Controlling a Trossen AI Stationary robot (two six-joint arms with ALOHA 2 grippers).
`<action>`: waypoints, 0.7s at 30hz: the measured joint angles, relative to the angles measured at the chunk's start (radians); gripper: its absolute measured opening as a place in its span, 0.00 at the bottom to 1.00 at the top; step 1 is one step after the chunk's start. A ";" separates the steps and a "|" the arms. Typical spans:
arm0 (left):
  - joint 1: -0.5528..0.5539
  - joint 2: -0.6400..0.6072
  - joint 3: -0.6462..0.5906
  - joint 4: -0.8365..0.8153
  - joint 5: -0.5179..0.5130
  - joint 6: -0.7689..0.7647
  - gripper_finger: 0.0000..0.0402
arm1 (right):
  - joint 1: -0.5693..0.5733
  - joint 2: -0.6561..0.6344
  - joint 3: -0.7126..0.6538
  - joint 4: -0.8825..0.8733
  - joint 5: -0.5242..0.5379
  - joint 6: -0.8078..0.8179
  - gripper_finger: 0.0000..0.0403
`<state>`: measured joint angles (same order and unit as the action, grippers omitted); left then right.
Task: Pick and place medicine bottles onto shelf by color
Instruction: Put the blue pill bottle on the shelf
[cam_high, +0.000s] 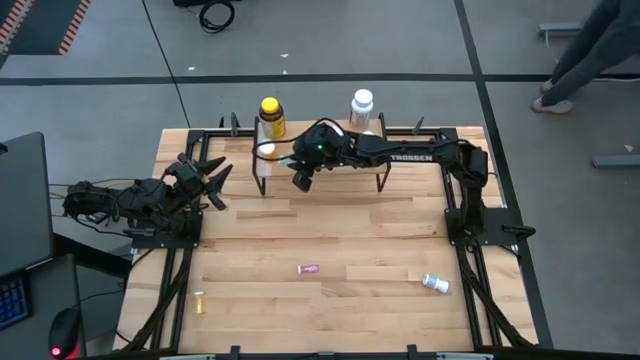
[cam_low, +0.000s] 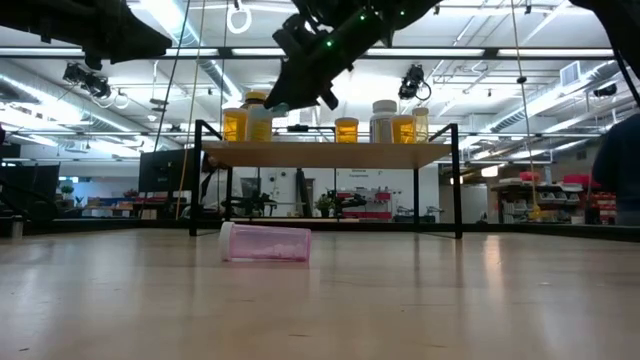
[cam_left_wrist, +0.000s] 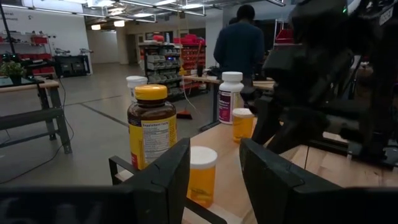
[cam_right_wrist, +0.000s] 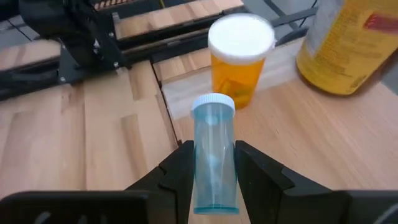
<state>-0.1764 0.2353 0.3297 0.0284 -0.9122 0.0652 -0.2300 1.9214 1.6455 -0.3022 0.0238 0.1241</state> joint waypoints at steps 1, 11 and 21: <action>0.000 0.000 0.000 -0.001 0.000 -0.001 0.37 | 0.003 -0.006 0.000 0.005 0.000 0.006 0.30; 0.000 0.000 0.000 -0.026 0.018 -0.021 0.36 | 0.064 -0.079 0.000 0.120 -0.019 -0.001 0.30; -0.001 0.020 0.000 0.060 0.422 -0.036 0.35 | 0.134 -0.104 0.000 0.277 -0.104 -0.021 0.30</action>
<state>-0.1770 0.2554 0.3294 0.0881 -0.4906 0.0293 -0.0963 1.8175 1.6455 -0.0256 -0.0799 0.1028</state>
